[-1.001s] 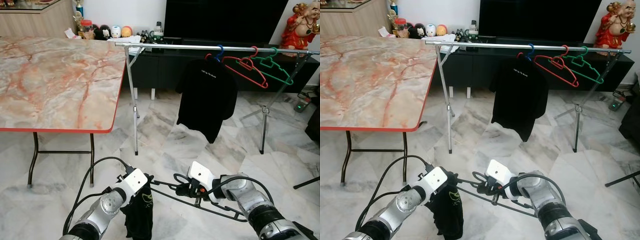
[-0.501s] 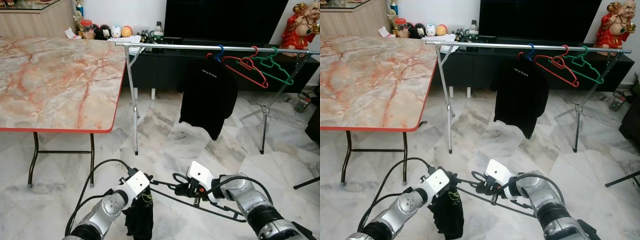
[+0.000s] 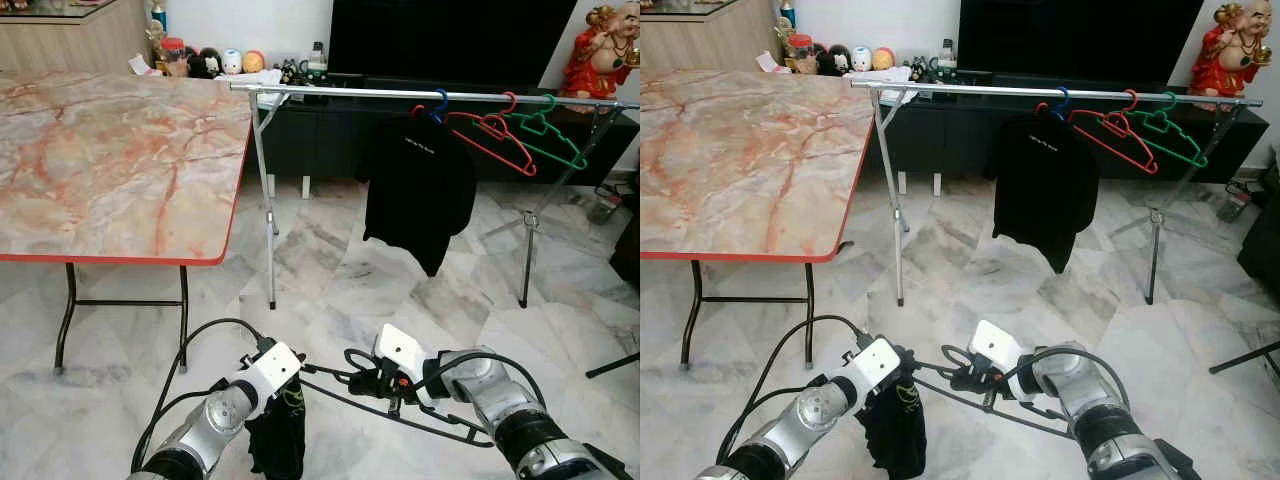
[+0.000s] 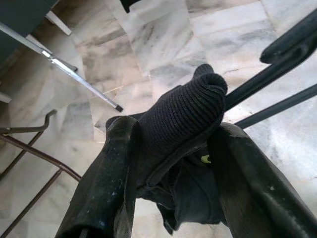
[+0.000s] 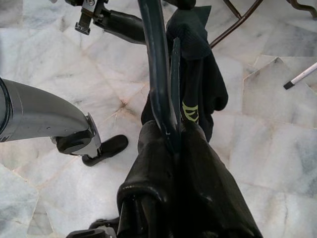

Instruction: Hang hanger

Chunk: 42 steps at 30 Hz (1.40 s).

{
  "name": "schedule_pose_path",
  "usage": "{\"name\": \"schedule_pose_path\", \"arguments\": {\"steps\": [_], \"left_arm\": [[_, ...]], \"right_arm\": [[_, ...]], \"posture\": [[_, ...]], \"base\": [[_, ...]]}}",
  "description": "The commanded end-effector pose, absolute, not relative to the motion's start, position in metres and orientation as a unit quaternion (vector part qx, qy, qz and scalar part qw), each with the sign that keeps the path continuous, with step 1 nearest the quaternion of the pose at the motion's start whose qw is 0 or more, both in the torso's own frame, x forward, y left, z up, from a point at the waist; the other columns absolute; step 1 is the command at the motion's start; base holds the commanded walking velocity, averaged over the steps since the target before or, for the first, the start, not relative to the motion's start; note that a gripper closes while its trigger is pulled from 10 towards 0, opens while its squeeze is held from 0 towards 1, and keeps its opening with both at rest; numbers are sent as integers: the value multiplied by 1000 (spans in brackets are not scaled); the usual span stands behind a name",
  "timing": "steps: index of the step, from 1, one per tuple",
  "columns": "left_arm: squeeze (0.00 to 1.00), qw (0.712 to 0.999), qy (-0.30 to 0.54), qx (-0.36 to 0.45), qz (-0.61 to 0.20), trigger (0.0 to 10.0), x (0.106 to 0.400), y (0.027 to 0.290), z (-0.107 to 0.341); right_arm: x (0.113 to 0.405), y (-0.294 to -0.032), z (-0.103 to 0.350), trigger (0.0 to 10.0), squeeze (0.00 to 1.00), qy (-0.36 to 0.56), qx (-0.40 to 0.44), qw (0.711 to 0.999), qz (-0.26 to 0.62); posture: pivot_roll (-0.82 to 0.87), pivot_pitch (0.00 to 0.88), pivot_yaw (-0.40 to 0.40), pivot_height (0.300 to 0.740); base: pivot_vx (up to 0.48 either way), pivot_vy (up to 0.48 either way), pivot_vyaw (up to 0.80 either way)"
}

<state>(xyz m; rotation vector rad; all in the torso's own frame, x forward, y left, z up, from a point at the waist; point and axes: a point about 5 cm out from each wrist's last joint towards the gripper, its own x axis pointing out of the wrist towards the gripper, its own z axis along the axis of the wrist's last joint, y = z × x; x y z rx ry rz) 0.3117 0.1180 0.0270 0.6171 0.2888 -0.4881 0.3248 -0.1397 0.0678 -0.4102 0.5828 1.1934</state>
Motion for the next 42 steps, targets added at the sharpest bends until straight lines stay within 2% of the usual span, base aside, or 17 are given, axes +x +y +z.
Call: {"name": "schedule_pose_path", "arguments": {"steps": [1,3,4,5,6,7,8,27,42], "left_arm": [[0,915,127,305,-231,9765,316,116,32],[0,916,126,305,-229,8745,317,116,33],[0,916,127,305,-229,5294,317,116,33],[0,916,127,305,-230,5294,317,116,33],[0,915,127,305,-230,3059,317,116,33],[0,915,127,305,-230,3059,317,116,33],[0,915,127,305,-230,0,317,116,32],[0,915,122,303,-238,0,315,112,32],[0,911,125,298,-255,0,312,108,30]], "right_arm": [[328,-138,74,0,0,250,-179,776,550],[328,-138,74,0,0,250,-179,778,548],[328,-138,74,0,0,250,-179,778,548],[329,-138,74,0,0,250,-179,778,548],[329,-138,74,0,0,250,-179,778,547],[329,-138,74,0,0,250,-179,778,547],[329,-139,74,0,0,251,-180,779,547],[327,-141,69,0,0,259,-187,777,543],[322,-151,52,0,0,295,-295,751,511]], "posture": [[4,76,-75,740],[3,74,-75,740],[3,74,-75,740],[3,74,-75,740],[3,74,-75,740],[3,74,-75,740],[3,74,-75,740],[5,70,-76,740],[10,75,-78,740]], "base": [[0,0,0],[0,0,0],[0,0,0],[0,0,0],[0,0,0],[0,0,0],[0,0,0],[0,0,0],[0,0,0]]}}
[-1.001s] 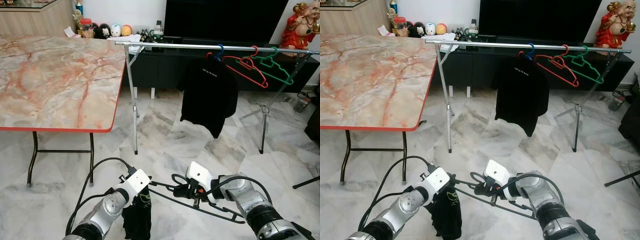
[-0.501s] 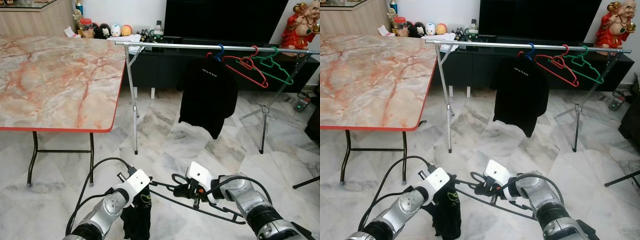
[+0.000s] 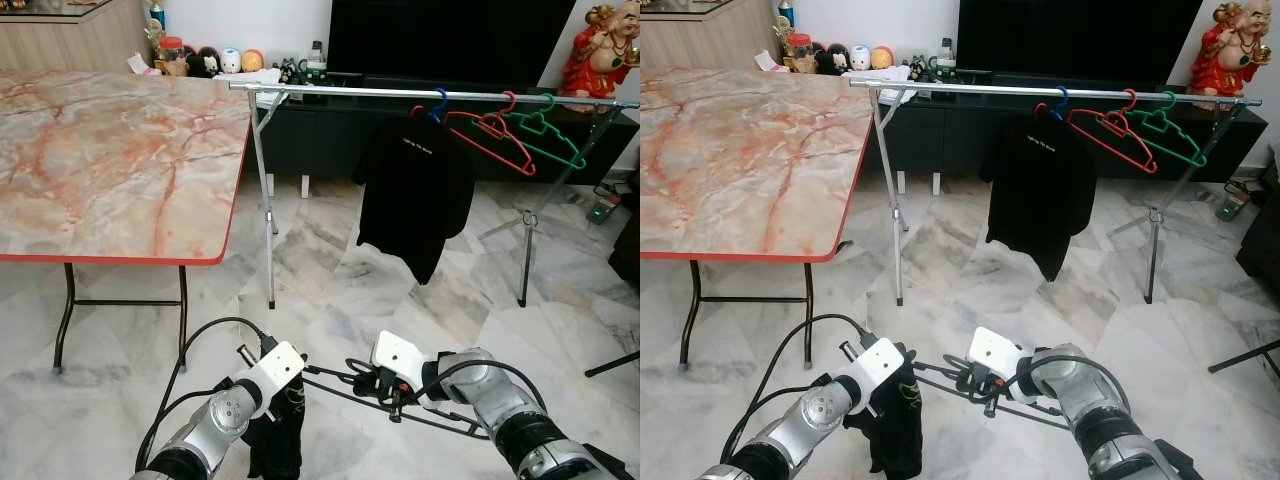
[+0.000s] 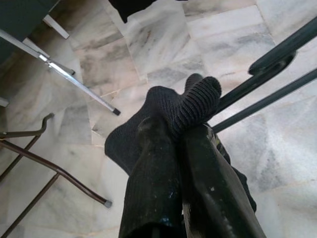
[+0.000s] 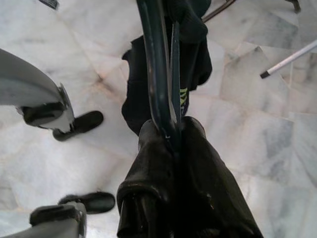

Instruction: Hang hanger

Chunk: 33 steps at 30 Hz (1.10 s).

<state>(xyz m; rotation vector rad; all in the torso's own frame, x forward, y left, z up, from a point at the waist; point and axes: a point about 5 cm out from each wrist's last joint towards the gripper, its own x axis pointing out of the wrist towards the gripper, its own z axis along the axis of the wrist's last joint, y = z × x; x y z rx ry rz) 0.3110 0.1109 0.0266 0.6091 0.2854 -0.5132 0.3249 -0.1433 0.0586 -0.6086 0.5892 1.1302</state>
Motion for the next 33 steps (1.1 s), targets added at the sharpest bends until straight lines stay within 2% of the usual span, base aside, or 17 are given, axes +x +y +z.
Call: {"name": "schedule_pose_path", "arguments": {"steps": [1,5,12,14,17,21,24,28,29,30,33], "left_arm": [[0,911,125,298,-256,0,312,108,29],[0,908,129,295,-268,0,311,106,28],[0,905,133,292,-280,0,308,104,26],[0,905,135,291,-280,0,308,105,26],[0,905,136,291,-280,0,308,106,25],[0,904,144,290,-279,0,307,109,24],[0,903,147,290,-281,0,307,109,23],[0,901,154,289,-285,0,306,109,21],[0,900,157,289,-287,0,305,110,20],[0,899,161,288,-289,0,304,110,19],[0,897,165,286,-294,0,303,110,18]], "right_arm": [[321,-151,50,0,0,296,-298,751,510],[318,-150,42,0,0,300,-341,734,504],[317,-150,37,0,0,299,-376,731,484],[315,-153,32,0,0,304,-411,711,483],[314,-156,29,0,0,304,-431,703,478],[309,-168,22,0,0,306,-492,670,464],[308,-169,20,0,0,299,-501,666,465],[307,-169,20,0,0,285,-494,678,464],[308,-167,21,0,0,283,-472,697,459],[311,-162,26,0,0,283,-400,746,451],[315,-155,32,0,0,272,-356,771,453]], "posture": [[9,75,-78,740],[9,75,-78,740],[10,76,-80,740],[14,78,-81,740],[13,78,-83,740],[11,79,-83,740],[10,79,-82,740],[11,79,-81,740],[11,81,-81,740],[10,80,-80,740],[10,80,-80,740]], "base": [[0,0,0],[0,0,0],[0,0,0],[0,0,0],[0,0,0],[0,0,0],[0,0,0],[0,0,0],[0,0,0],[0,0,0],[0,0,0]]}}
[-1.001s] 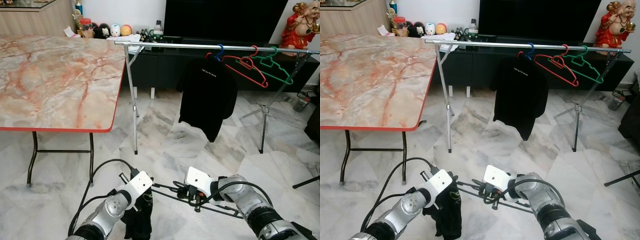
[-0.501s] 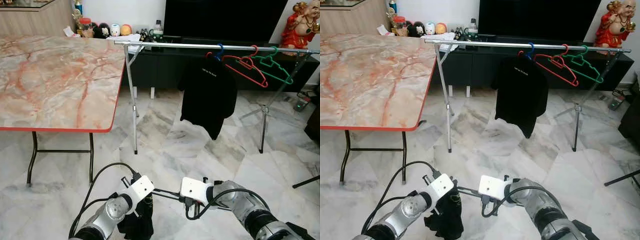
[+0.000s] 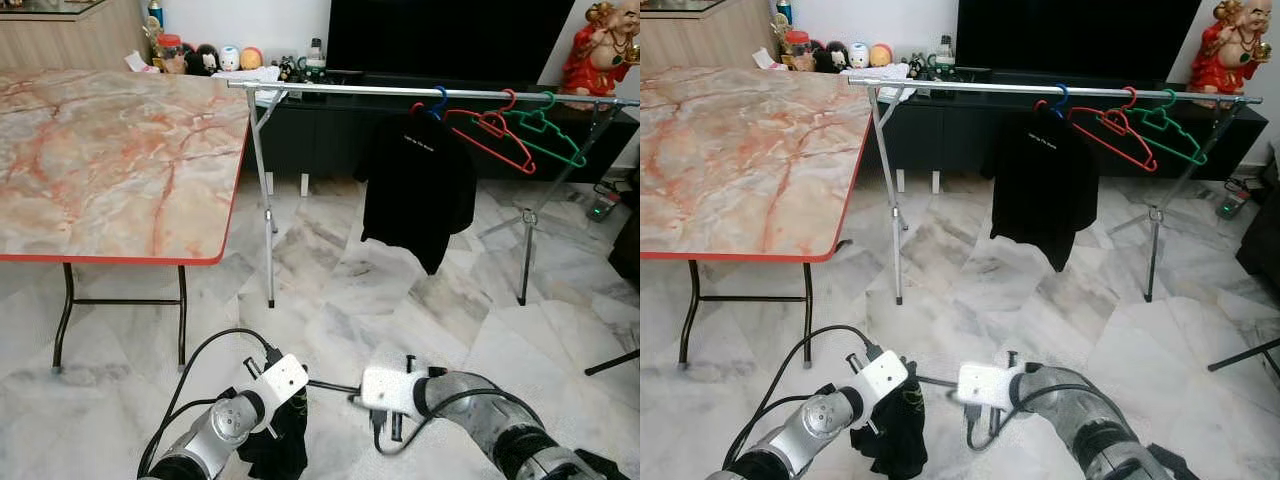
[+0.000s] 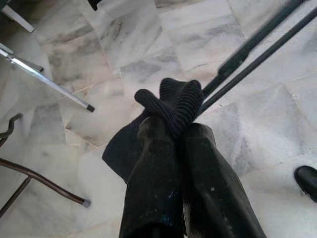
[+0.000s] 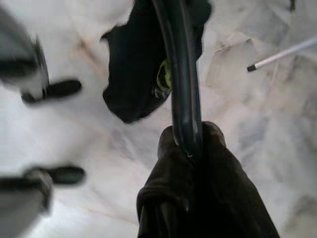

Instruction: Hang hanger

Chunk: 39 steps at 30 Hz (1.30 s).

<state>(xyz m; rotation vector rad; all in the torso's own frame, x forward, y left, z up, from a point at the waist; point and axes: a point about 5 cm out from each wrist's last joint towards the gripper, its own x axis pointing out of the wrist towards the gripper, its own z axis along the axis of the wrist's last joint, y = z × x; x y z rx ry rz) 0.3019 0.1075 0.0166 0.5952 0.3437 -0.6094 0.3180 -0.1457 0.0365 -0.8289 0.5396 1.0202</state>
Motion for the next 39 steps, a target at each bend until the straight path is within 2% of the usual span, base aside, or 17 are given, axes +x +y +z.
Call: {"name": "schedule_pose_path", "arguments": {"steps": [1,7,11,12,14,15,16,18,19,20,21,22,25,30,36,38,39], "left_arm": [[0,896,166,285,-296,0,303,110,17],[0,893,170,281,-307,0,301,108,16],[0,894,171,278,-308,0,301,107,16],[0,894,171,276,-307,0,301,107,16],[0,898,169,272,-300,0,302,108,17],[0,898,169,272,-300,0,302,108,17],[0,904,166,267,-290,0,304,108,19],[0,910,160,261,-281,0,306,108,22],[0,913,155,259,-275,0,308,108,24],[0,917,147,258,-265,0,311,108,27],[0,917,147,258,-265,0,311,108,27],[0,921,142,254,-260,0,313,108,30],[0,922,140,250,-262,0,314,107,31],[0,910,146,238,-305,0,310,103,30],[0,877,187,236,-374,0,301,107,23],[0,869,197,238,-386,0,299,107,22],[0,859,208,241,-402,0,296,109,19]], "right_arm": [[317,-154,34,0,0,267,-354,772,455],[333,-142,54,0,0,245,-282,820,433],[337,-138,59,0,0,243,-274,821,438],[337,-136,59,0,0,245,-279,814,447],[331,-132,56,0,0,262,-309,770,492],[331,-132,56,0,0,262,-309,770,492],[325,-128,52,0,0,280,-295,744,531],[319,-124,49,0,0,287,-278,724,562],[316,-123,48,0,0,294,-280,707,579],[311,-123,45,0,0,309,-294,672,605],[311,-123,45,0,0,309,-294,672,605],[306,-126,41,0,0,324,-313,645,617],[304,-132,35,0,0,333,-349,630,609],[314,-144,30,0,0,340,-397,690,501],[327,-167,32,0,0,333,-500,706,375],[328,-168,32,0,0,330,-502,709,369],[327,-164,32,0,0,322,-506,697,393]], "posture": [[9,80,-78,740],[8,79,-80,740],[8,79,-79,740],[7,77,-80,740],[7,76,-81,740],[7,76,-81,740],[9,76,-81,740],[10,76,-82,740],[12,76,-84,740],[11,77,-85,740],[11,77,-85,740],[10,77,-86,740],[10,77,-87,740],[11,82,-90,740],[13,86,-88,740],[13,86,-88,740],[11,86,-87,740]], "base": [[0,0,0],[0,0,0],[0,0,0],[0,0,0],[0,0,0],[0,0,0],[0,0,0],[0,0,0],[0,0,0],[0,0,0],[0,0,0],[0,0,0],[0,0,0],[0,0,0],[0,0,0],[0,0,0],[0,0,0]]}}
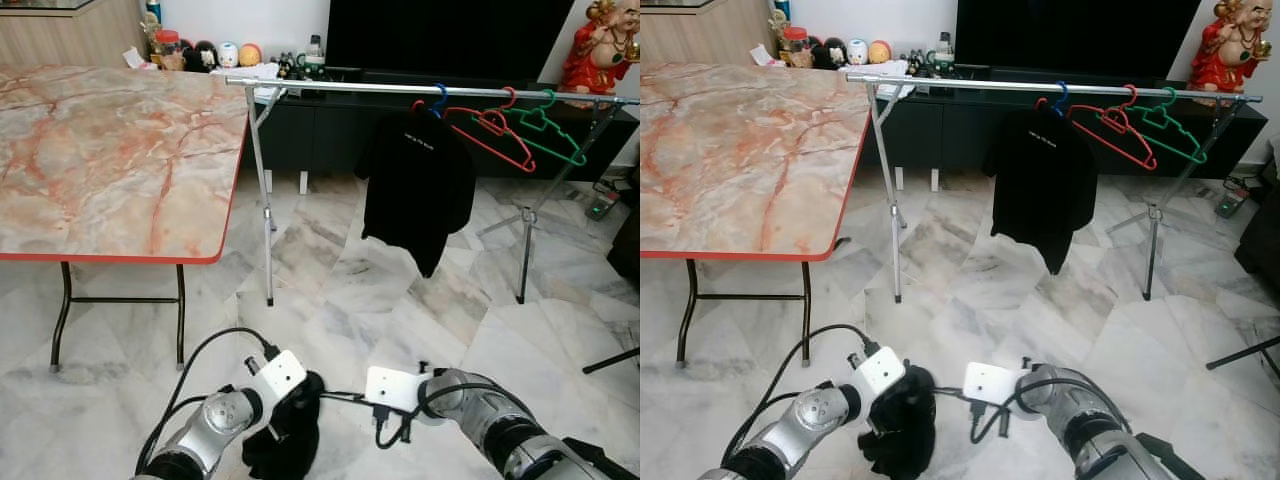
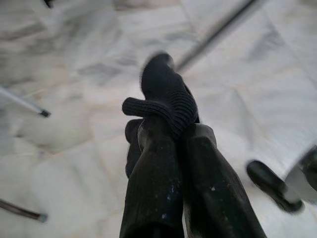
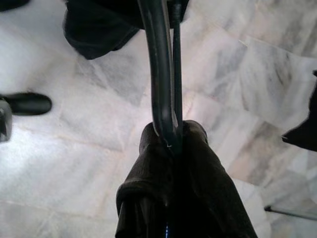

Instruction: Hang hanger

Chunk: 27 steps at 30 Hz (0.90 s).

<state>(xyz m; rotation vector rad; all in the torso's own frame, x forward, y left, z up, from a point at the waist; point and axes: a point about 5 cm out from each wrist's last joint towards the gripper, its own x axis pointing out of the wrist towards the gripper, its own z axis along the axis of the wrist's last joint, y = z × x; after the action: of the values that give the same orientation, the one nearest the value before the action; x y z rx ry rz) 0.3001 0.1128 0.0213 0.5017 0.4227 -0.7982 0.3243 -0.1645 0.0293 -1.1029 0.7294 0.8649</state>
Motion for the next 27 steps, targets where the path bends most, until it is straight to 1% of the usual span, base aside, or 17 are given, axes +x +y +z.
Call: {"name": "schedule_pose_path", "arguments": {"steps": [1,2,4,7,8,9,10,11,13,15,19,20,23,24,25,26,27], "left_arm": [[0,856,211,237,-409,0,295,109,19],[0,859,208,236,-404,0,296,109,20],[0,861,206,237,-400,0,297,110,21],[0,871,201,255,-369,0,302,114,21],[0,876,201,265,-350,0,304,117,21],[0,881,207,268,-329,0,305,121,20],[0,888,211,281,-296,0,307,126,18],[0,891,213,279,-287,0,307,127,18],[0,894,212,268,-290,0,306,125,18],[0,894,213,265,-291,0,306,124,19],[0,899,221,271,-263,0,307,130,18],[0,906,223,270,-239,0,309,134,18],[0,918,226,261,-196,0,311,141,18],[0,924,225,257,-173,0,312,146,18],[0,935,218,248,-132,0,313,153,19],[0,937,216,246,-123,0,314,155,20],[0,937,216,246,-123,0,314,155,20]], "right_arm": [[325,-160,32,0,0,320,-493,696,413],[324,-156,33,0,0,323,-467,704,427],[324,-154,33,0,0,325,-454,708,433],[322,-150,33,0,0,324,-440,704,454],[322,-148,33,0,0,321,-427,710,458],[322,-145,34,0,0,318,-396,728,460],[321,-138,37,0,0,303,-337,749,484],[319,-138,37,0,0,308,-323,744,497],[310,-145,32,0,0,326,-340,699,538],[305,-153,29,0,0,341,-360,669,553],[303,-177,29,0,0,364,-387,651,543],[305,-185,32,0,0,363,-396,659,526],[311,-191,42,0,0,348,-371,688,517],[315,-192,49,0,0,334,-351,710,511],[323,-193,62,0,0,303,-309,755,492],[325,-194,65,0,0,295,-300,765,488],[325,-194,65,0,0,295,-300,765,488]], "posture": [[11,86,-87,740],[11,86,-87,740],[16,87,-88,740],[16,87,-88,740],[16,87,-88,740],[16,88,-89,740],[16,88,-89,740],[10,88,-86,740],[10,90,-85,740],[9,88,-86,740],[8,89,-88,740],[7,90,-87,740],[5,90,-84,740],[-3,89,-79,740],[-3,89,-79,740],[-3,89,-79,740],[-3,89,-79,740]], "base": [[0,0,0],[0,0,0],[0,0,0],[0,0,0],[0,0,0],[0,0,0],[0,0,0],[0,0,0],[0,0,0],[0,0,0],[0,0,0],[0,0,0],[0,0,0],[0,0,0],[0,0,0],[0,0,0],[0,0,0]]}}
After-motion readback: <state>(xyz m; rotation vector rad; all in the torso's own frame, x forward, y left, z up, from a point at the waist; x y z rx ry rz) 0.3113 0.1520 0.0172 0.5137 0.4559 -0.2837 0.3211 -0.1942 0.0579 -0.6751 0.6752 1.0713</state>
